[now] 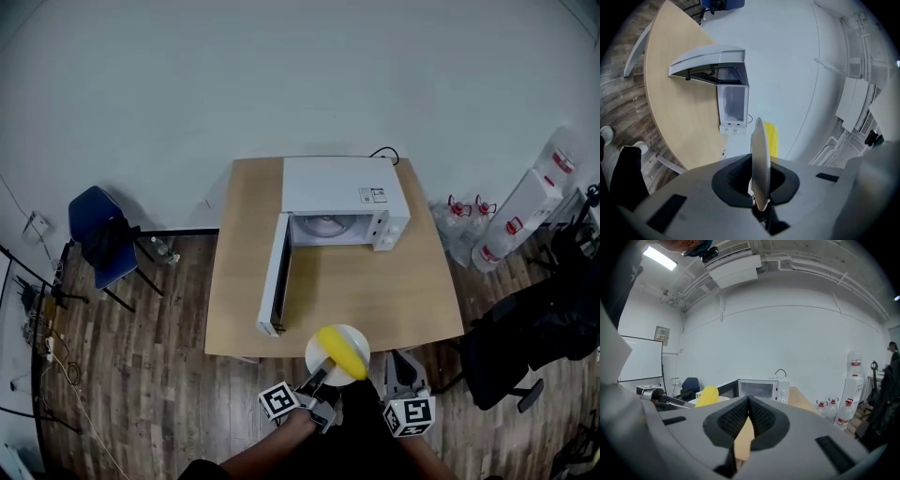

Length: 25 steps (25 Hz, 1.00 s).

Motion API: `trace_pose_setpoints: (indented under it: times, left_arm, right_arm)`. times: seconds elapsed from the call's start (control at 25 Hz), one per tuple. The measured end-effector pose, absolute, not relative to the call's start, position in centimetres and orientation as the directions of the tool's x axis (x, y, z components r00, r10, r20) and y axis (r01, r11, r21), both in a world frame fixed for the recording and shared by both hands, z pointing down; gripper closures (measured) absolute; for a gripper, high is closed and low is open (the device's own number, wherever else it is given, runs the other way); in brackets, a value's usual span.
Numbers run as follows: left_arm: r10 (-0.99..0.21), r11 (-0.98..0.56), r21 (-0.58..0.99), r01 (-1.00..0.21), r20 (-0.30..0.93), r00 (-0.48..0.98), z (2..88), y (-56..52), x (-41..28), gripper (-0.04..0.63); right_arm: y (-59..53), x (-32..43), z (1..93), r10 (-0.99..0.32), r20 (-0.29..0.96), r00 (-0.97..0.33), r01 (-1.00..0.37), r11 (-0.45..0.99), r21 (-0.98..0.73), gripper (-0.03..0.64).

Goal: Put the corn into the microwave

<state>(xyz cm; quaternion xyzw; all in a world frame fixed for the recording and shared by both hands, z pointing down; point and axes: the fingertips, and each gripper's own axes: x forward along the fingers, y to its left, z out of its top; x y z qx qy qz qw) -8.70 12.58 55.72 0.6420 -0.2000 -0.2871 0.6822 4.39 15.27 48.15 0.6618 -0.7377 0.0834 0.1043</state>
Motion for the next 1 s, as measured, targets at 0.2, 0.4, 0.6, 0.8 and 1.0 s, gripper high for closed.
trace_pose_setpoints:
  times: [0.2,0.4,0.6,0.8,1.0]
  left_arm:
    - [-0.668,0.002,0.991,0.135,-0.099,0.738,55.9,10.9,-8.1,0.577]
    - [-0.687,-0.003,0.991,0.133,-0.099,0.72,55.8,8.8,-7.2,0.577]
    - [-0.714,-0.006,0.992,0.128,-0.094,0.694,56.1,5.4,-5.7,0.577]
    - [-0.743,-0.007,0.992,0.125,-0.088,0.663,57.1,1.1,-4.2,0.577]
    - [-0.775,-0.009,0.994,0.111,-0.077,0.628,58.4,-3.5,-3.2,0.576]
  right_arm:
    - [13.6,4.6,48.5,-0.959,0.257,-0.121,-0.992,0.128,0.008,0.557]
    - [11.4,5.4,49.0,-0.957,0.252,-0.143,-0.989,0.145,-0.011,0.557]
    - [7.8,6.5,49.1,-0.955,0.249,-0.163,-0.986,0.163,-0.024,0.557]
    - [3.9,8.5,50.1,-0.946,0.269,-0.18,-0.984,0.176,-0.04,0.557]
    - [-0.5,10.3,51.2,-0.939,0.283,-0.196,-0.981,0.188,-0.055,0.557]
